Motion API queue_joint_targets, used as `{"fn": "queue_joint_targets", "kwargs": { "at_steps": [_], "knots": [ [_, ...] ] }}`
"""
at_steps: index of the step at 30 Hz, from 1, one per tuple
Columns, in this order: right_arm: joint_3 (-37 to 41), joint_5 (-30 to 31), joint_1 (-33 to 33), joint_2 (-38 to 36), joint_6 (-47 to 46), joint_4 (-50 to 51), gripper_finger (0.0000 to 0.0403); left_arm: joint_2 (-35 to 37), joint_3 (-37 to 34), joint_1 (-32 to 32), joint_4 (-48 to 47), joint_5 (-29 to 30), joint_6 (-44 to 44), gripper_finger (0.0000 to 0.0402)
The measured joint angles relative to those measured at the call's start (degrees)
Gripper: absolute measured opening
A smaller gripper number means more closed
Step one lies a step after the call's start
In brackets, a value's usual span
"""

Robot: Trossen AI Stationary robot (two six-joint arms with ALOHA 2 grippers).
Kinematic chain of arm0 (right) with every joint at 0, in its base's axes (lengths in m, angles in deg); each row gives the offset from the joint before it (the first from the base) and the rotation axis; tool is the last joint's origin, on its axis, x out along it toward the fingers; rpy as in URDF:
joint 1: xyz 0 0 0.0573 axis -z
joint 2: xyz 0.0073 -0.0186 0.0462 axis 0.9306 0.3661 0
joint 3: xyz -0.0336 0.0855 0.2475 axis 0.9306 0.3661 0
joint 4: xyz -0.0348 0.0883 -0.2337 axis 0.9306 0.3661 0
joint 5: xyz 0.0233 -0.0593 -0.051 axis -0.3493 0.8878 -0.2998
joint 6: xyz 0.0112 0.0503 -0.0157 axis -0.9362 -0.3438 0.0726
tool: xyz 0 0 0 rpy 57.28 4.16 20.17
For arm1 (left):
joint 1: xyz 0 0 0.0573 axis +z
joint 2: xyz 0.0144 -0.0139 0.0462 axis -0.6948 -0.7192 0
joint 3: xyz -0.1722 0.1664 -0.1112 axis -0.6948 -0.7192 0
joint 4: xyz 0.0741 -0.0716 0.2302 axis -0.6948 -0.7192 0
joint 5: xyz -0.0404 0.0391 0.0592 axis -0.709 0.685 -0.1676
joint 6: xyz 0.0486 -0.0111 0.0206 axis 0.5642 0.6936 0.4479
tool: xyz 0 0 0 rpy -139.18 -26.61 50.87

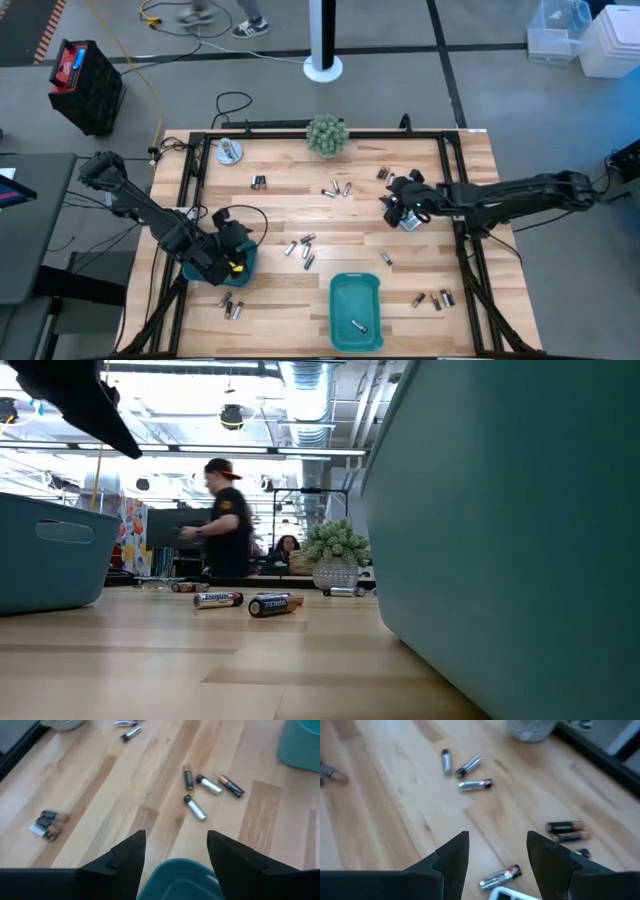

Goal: Sort batteries
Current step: Put the silver battery into the green bin

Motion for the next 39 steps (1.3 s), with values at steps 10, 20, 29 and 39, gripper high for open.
{"fn": "queue_joint_targets", "kwargs": {
  "at_steps": [10,20,29,39],
  "knots": [
    [-5.0,-6.8,7.0,10.8,-2.4,5.2,0.0217,0.0,-7.8,0.2,12.6,4.0,0.3,0.0206],
    [-5.4,-7.5,9.3,17.3,-6.3,5.1,0.0217,0.0,-11.1,0.2,16.5,5.1,0.6,0.0206],
    [-5.4,-7.6,10.4,21.8,-8.2,4.8,0.0217,0.0,-11.1,0.2,16.6,5.7,1.2,0.0206],
    [-5.5,-8.6,8.8,24.4,-8.2,3.0,0.0217,0.0,-11.1,0.2,16.5,6.3,1.7,0.0206]
  ]
}}
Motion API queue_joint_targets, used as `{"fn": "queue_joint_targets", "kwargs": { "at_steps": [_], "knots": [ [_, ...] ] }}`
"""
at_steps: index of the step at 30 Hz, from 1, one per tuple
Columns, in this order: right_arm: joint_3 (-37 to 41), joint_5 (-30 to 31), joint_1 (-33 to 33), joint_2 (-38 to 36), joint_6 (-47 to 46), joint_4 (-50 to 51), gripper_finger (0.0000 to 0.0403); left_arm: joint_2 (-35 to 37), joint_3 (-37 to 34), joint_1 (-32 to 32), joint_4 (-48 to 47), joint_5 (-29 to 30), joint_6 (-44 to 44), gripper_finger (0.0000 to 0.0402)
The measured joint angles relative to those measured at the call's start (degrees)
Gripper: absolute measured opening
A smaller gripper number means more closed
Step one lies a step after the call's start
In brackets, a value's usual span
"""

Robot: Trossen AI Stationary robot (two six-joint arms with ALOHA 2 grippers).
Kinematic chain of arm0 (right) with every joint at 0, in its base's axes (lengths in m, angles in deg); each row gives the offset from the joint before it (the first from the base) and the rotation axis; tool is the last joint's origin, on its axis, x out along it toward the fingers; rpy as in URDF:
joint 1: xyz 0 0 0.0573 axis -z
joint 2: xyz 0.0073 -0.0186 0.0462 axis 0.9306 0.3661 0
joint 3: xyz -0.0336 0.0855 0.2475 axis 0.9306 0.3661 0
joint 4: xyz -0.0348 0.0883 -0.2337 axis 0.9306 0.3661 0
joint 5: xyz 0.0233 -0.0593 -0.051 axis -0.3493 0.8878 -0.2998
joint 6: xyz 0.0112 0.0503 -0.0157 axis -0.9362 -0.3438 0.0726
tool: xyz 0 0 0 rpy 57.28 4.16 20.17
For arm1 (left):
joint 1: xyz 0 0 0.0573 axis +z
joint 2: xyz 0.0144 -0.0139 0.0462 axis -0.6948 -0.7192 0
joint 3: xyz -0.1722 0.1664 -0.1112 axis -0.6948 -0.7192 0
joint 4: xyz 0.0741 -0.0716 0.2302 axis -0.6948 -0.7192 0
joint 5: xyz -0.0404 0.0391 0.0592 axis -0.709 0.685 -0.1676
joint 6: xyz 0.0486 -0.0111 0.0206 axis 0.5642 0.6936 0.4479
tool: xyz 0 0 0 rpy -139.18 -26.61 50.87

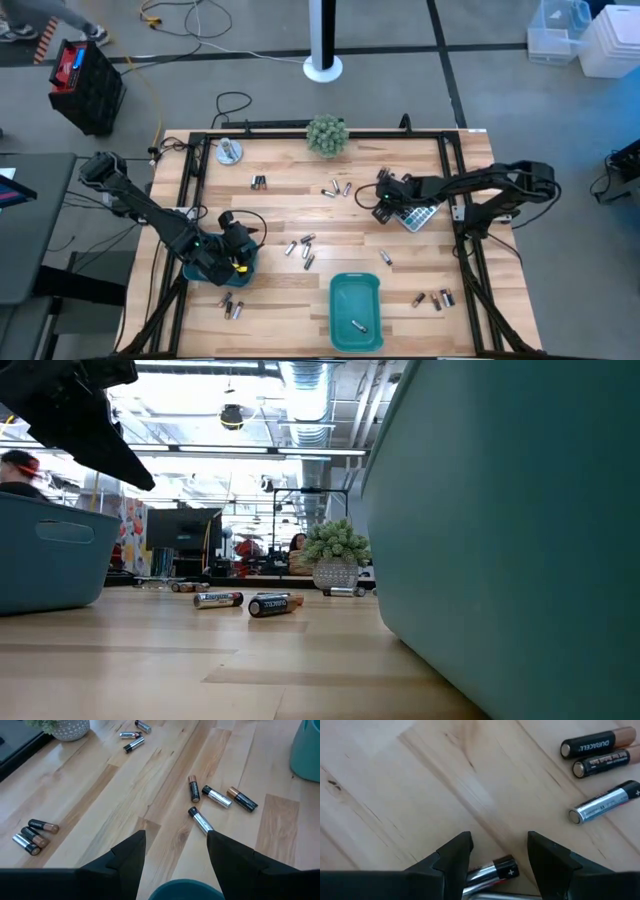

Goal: Sort batteries
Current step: Put the silver battery into the green bin

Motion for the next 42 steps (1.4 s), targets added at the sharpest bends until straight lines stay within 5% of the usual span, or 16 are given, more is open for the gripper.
{"fn": "queue_joint_targets", "kwargs": {
  "at_steps": [13,20,42],
  "knots": [
    [0.1,-2.1,-2.0,-12.5,12.1,3.1,0.0226,0.0,0.0,0.0,0.0,0.0,0.0,0.0206],
    [0.1,-3.6,-2.0,-10.5,14.6,9.7,0.0250,0.0,0.0,0.0,0.0,0.0,0.2,0.0206],
    [0.1,-6.2,-0.1,-2.7,19.0,4.2,0.0257,0.0,0.1,0.0,0.0,-0.1,0.6,0.0206]
  ]
}}
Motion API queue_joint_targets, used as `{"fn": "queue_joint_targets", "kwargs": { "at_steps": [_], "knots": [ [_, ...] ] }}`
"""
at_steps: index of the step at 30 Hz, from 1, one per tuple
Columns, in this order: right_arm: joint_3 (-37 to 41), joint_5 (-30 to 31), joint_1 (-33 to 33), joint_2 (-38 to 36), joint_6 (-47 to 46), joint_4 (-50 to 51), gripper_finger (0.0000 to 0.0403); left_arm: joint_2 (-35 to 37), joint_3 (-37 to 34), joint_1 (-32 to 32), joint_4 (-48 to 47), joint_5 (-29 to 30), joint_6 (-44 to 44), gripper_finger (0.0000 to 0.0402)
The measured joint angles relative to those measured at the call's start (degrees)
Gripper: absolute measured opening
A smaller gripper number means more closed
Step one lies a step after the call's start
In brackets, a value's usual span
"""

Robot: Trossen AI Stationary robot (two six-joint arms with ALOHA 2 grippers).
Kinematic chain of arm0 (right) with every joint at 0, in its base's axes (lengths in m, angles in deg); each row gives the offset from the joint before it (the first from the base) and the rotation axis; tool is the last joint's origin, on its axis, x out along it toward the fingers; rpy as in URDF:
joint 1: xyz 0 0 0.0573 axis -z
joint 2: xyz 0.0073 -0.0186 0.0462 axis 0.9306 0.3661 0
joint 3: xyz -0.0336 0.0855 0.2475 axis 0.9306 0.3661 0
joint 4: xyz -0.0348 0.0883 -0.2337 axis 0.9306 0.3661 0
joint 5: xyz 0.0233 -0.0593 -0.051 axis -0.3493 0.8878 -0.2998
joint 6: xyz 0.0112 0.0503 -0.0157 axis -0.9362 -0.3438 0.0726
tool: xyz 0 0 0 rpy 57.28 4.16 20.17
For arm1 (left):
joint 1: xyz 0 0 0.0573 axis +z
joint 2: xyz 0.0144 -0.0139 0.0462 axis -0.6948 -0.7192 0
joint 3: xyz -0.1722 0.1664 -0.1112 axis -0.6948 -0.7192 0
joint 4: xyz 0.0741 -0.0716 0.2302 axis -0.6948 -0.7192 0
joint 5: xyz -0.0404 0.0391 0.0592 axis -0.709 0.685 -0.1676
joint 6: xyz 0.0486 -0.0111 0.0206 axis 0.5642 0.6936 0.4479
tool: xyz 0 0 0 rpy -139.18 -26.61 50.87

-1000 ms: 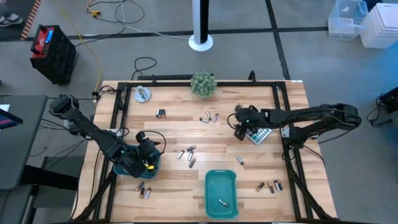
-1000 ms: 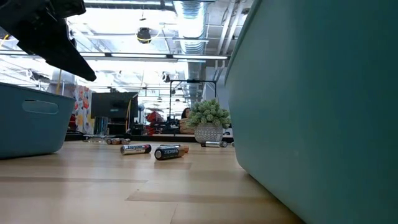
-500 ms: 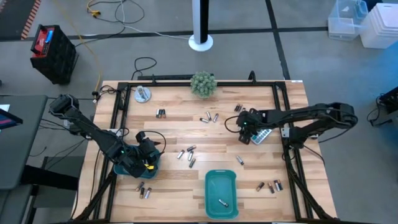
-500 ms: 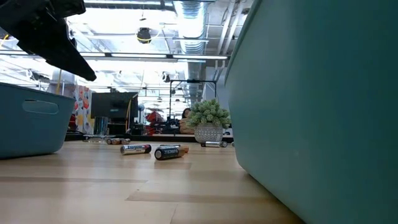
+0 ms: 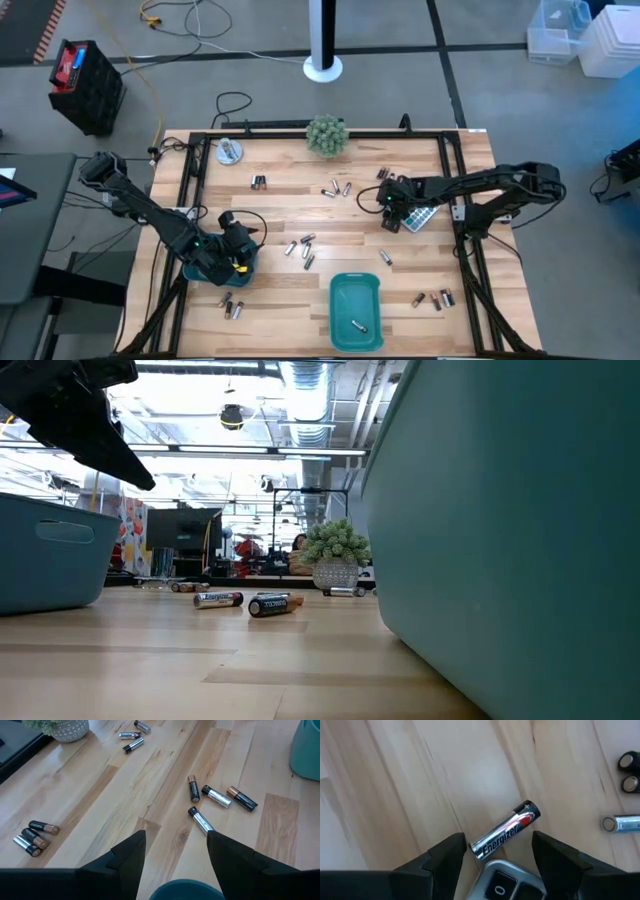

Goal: Sort batteries
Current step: Put the silver battery into the green bin

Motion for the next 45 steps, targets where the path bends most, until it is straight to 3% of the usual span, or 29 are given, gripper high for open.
{"fn": "queue_joint_targets", "kwargs": {
  "at_steps": [11,22,26,45],
  "knots": [
    [-0.1,-0.5,0.5,1.3,-1.4,-1.3,0.0228,0.0,0.0,0.0,0.0,0.0,0.0,0.0206],
    [-0.1,-0.2,0.3,1.5,-2.8,-1.5,0.0086,0.0,0.0,0.0,0.0,0.1,0.0,0.0206],
    [-0.1,-0.2,0.3,1.5,-2.8,-1.6,0.0056,0.0,0.0,0.0,0.0,0.2,0.0,0.0206],
    [0.2,0.1,-3.5,-3.2,-2.5,-6.8,0.0044,0.0,0.0,0.0,0.5,0.8,0.0,0.0206]
  ]
}}
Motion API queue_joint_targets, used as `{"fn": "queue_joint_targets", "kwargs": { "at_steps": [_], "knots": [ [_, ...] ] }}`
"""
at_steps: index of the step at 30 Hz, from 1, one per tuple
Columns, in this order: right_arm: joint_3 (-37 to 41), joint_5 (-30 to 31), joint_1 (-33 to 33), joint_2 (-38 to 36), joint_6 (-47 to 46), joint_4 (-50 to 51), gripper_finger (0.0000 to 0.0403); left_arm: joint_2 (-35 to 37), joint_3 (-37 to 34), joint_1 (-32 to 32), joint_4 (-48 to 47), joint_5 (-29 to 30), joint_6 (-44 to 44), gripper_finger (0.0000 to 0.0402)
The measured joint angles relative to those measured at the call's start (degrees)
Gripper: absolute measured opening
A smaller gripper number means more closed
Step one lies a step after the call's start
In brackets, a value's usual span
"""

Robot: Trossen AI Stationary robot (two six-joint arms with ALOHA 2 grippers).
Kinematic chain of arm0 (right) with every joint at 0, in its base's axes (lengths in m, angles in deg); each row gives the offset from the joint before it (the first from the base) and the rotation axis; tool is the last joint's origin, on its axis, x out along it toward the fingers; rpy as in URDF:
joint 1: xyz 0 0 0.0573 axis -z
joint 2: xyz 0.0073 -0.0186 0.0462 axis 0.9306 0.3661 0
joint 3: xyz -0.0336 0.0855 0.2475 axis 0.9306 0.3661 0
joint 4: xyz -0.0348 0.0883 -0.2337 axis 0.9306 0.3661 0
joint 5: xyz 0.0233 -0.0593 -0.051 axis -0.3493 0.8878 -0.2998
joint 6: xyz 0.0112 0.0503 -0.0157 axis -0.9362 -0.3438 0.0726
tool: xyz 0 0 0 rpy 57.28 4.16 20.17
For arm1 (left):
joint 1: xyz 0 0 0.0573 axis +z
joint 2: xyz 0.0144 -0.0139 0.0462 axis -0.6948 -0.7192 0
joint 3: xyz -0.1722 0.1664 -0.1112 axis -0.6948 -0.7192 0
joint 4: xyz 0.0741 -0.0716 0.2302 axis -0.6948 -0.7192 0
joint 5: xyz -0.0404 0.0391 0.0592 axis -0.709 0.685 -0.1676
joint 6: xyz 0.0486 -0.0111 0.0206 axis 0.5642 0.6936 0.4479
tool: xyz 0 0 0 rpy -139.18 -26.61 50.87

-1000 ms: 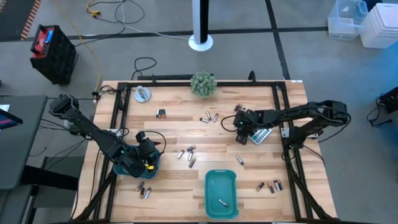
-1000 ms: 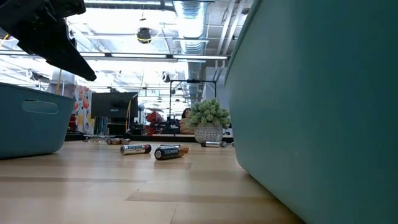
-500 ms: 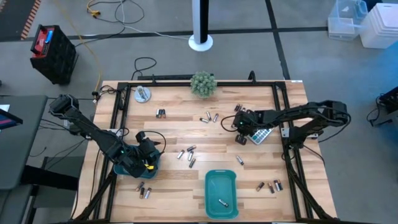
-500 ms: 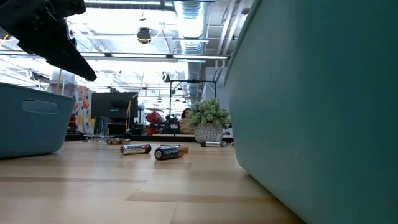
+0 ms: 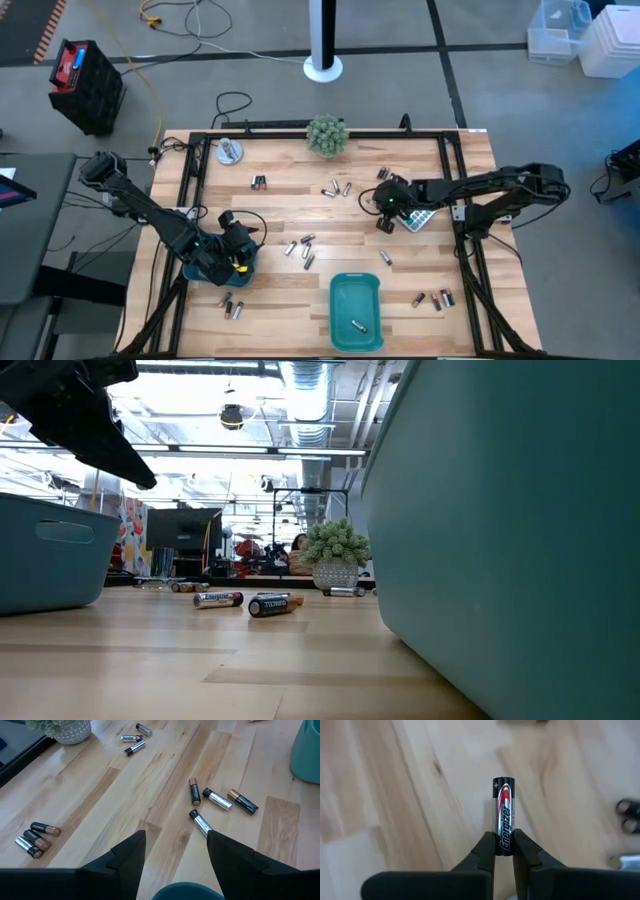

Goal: Sort batteries
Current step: Put the silver battery into the green bin

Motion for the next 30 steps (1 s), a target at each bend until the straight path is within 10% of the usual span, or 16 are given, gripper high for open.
{"fn": "queue_joint_targets", "kwargs": {
  "at_steps": [30],
  "knots": [
    [-0.2,-0.3,-39.0,-12.2,-5.5,-25.9,0.0049,0.0,0.0,6.4,0.9,0.3,0.4,0.0206]
  ]
}}
